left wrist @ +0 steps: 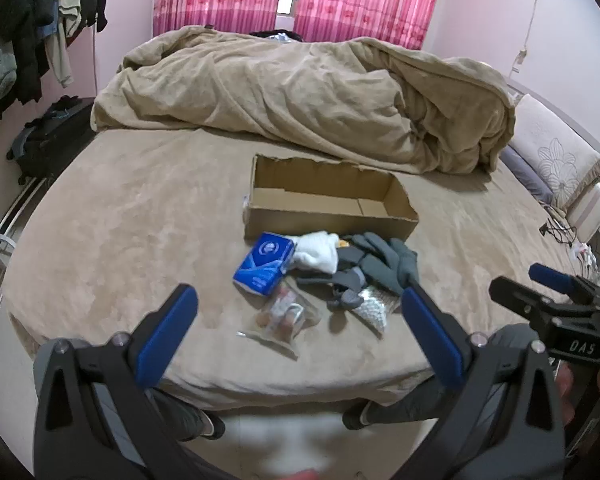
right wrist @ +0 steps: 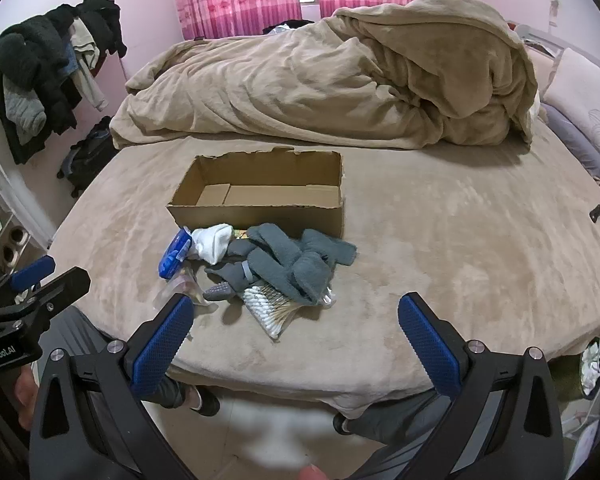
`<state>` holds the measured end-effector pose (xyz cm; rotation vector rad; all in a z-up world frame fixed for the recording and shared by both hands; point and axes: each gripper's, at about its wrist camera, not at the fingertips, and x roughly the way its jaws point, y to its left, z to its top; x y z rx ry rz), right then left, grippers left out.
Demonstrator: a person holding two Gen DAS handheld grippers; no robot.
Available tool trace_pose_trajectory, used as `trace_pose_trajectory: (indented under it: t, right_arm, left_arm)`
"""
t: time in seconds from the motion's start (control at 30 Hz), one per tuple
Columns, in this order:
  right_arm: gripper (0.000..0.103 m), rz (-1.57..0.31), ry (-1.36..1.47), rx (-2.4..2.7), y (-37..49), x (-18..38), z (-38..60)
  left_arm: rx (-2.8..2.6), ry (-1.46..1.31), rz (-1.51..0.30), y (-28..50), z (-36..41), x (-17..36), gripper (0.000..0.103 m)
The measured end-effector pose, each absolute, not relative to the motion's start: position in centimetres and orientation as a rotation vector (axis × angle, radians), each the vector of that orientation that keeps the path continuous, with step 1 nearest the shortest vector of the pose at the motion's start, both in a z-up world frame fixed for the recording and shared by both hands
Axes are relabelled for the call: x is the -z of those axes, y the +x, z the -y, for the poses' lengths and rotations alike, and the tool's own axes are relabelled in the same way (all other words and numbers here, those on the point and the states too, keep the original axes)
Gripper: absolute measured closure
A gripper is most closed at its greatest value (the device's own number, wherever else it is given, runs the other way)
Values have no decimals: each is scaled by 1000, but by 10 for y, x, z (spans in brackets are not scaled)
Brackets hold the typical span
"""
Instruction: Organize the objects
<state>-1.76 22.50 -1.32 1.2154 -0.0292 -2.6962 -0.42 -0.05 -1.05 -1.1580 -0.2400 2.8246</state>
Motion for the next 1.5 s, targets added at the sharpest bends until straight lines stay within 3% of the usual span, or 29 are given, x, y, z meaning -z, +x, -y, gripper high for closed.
trace_pose_trajectory:
  t: [1.5]
  right_arm:
    - [0,37,1231,2690,-21,18,-225]
  left_arm:
    - [-2829,-1158,243,-4,2,13,1]
